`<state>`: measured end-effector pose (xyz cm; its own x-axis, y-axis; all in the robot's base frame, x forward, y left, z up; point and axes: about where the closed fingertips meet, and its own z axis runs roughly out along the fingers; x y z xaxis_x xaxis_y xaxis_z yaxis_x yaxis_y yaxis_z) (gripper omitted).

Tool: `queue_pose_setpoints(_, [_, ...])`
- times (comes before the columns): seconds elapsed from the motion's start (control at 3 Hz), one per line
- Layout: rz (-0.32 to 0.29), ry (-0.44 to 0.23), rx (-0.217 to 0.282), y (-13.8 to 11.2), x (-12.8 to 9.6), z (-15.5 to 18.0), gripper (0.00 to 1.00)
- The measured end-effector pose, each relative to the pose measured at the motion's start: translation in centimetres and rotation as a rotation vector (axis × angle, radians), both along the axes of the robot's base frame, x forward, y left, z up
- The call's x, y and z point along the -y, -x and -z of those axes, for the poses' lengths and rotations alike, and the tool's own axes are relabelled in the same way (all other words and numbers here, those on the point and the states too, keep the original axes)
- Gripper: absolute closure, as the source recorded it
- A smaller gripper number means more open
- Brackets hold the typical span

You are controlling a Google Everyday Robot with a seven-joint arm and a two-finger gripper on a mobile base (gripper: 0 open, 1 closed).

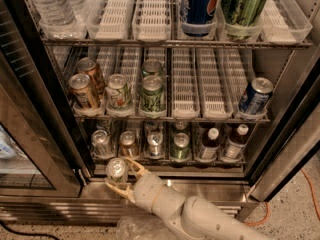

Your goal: Pick 7up can from bottom shelf of fridge

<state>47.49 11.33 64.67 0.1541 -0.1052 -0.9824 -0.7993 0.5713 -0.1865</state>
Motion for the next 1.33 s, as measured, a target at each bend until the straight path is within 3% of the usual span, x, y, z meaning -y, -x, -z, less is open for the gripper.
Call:
queue_pose_setpoints(0.67, [0.014, 0.027, -0.034, 4.2, 2.3, -0.6, 1.0])
queue_pose_setpoints(1.0, [0.004, 0.081, -0.074, 6.1, 3.0, -2.2, 1.0])
queue_pose_setpoints(1.33, [0.004, 0.081, -0.074, 6.1, 3.0, -2.2, 1.0])
